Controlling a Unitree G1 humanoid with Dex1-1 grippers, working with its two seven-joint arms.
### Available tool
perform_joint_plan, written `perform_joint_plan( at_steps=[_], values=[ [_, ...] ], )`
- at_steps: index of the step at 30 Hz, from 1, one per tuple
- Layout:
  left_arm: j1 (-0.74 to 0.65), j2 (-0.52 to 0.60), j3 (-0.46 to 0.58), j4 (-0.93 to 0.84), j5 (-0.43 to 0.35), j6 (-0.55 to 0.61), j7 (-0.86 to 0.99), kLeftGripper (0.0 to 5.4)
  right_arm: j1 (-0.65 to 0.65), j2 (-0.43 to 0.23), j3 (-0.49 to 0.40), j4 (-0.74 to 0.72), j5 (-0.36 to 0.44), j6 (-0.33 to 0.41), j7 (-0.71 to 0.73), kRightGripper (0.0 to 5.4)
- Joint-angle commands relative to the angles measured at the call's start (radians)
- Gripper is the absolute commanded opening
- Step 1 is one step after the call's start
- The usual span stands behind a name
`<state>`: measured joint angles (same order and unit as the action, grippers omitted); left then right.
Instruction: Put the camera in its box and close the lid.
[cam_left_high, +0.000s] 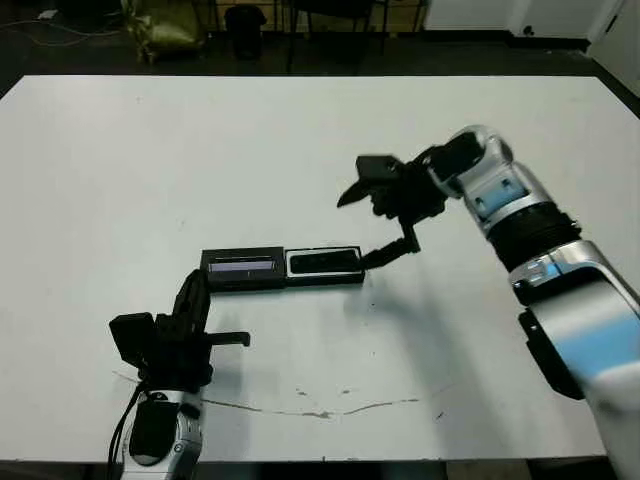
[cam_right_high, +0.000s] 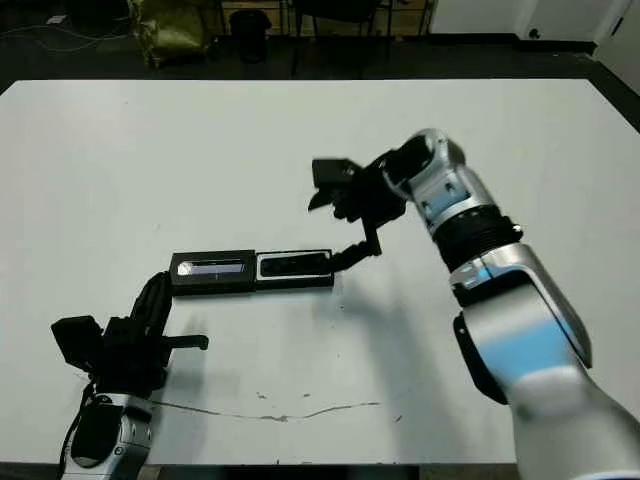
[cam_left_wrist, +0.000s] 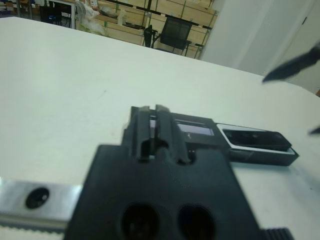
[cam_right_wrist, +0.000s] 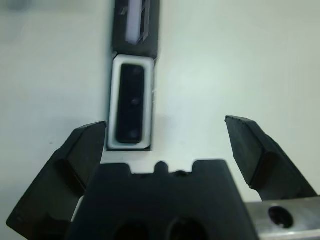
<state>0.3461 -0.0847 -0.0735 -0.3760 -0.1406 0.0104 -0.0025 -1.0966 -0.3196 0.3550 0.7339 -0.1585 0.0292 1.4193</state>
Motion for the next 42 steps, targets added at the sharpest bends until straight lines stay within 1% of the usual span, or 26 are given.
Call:
perform_joint_plan(
  at_steps=[1, 3, 6, 8, 10, 12, 14, 16, 18, 22, 26, 32, 34, 36, 38, 42],
  values=[
    [0.008, 0.002, 0.001, 0.017, 0.007, 0.000, 0.001, 0.00, 0.025, -0.028, -0.061, -0.101, 0.052, 0.075, -0.051, 5.38],
    [0.007, 0.004, 0.001, 0.017, 0.009, 0.001, 0.001, 0.00, 0.082, -0.026, -0.115, -0.187, 0.104, 0.101, -0.118, 5.18],
    [0.009, 0.007, -0.002, 0.017, 0.022, -0.004, 0.004, 0.00, 0.192, -0.008, -0.182, -0.360, 0.178, 0.140, -0.231, 4.57],
    [0.008, 0.003, -0.001, 0.021, 0.019, -0.006, 0.004, 0.00, 0.276, 0.001, -0.203, -0.483, 0.202, 0.127, -0.310, 4.08],
    [0.008, -0.001, 0.000, 0.020, 0.014, -0.002, 0.004, 0.00, 0.360, -0.010, -0.198, -0.631, 0.186, 0.135, -0.387, 3.61],
    [0.008, 0.000, 0.001, 0.018, 0.016, 0.000, 0.004, 0.00, 0.425, -0.023, -0.190, -0.738, 0.175, 0.152, -0.443, 3.16],
    [0.008, 0.001, 0.002, 0.010, 0.018, 0.012, 0.008, 0.00, 0.495, -0.031, -0.186, -0.824, 0.162, 0.137, -0.496, 2.71],
    [0.006, 0.001, 0.004, 0.006, 0.015, 0.021, 0.010, 0.00, 0.555, -0.035, -0.183, -0.871, 0.143, 0.091, -0.552, 2.26],
    [0.003, -0.001, 0.007, 0.010, 0.008, 0.022, 0.008, 0.00, 0.595, -0.045, -0.172, -0.907, 0.112, 0.063, -0.599, 1.79],
    [0.003, -0.001, 0.005, 0.005, 0.000, 0.030, 0.006, 0.00, 0.657, -0.057, -0.142, -0.965, 0.071, 0.056, -0.650, 0.87],
    [0.002, 0.002, 0.006, 0.011, 0.005, 0.012, 0.006, 0.00, 0.712, -0.055, -0.103, -0.987, 0.038, 0.023, -0.694, 0.01],
    [-0.007, 0.003, 0.015, 0.025, -0.017, -0.001, -0.007, 0.00, 0.721, -0.071, -0.055, -0.950, -0.048, 0.001, -0.744, 0.01],
    [-0.008, 0.007, 0.016, 0.028, -0.012, -0.003, -0.008, 0.00, 0.712, -0.080, -0.029, -0.950, -0.111, 0.030, -0.760, 0.01],
    [-0.009, 0.008, 0.016, 0.030, -0.013, -0.005, -0.011, 0.00, 0.705, -0.080, -0.010, -0.952, -0.151, 0.046, -0.765, 0.01],
    [-0.008, 0.007, 0.015, 0.025, -0.014, 0.003, -0.010, 0.00, 0.703, -0.070, 0.001, -0.937, -0.159, 0.047, -0.768, 0.01],
    [-0.010, 0.003, 0.014, 0.030, -0.011, -0.008, -0.007, 0.00, 0.696, -0.052, 0.018, -0.909, -0.171, 0.073, -0.768, 0.01]
  ],
)
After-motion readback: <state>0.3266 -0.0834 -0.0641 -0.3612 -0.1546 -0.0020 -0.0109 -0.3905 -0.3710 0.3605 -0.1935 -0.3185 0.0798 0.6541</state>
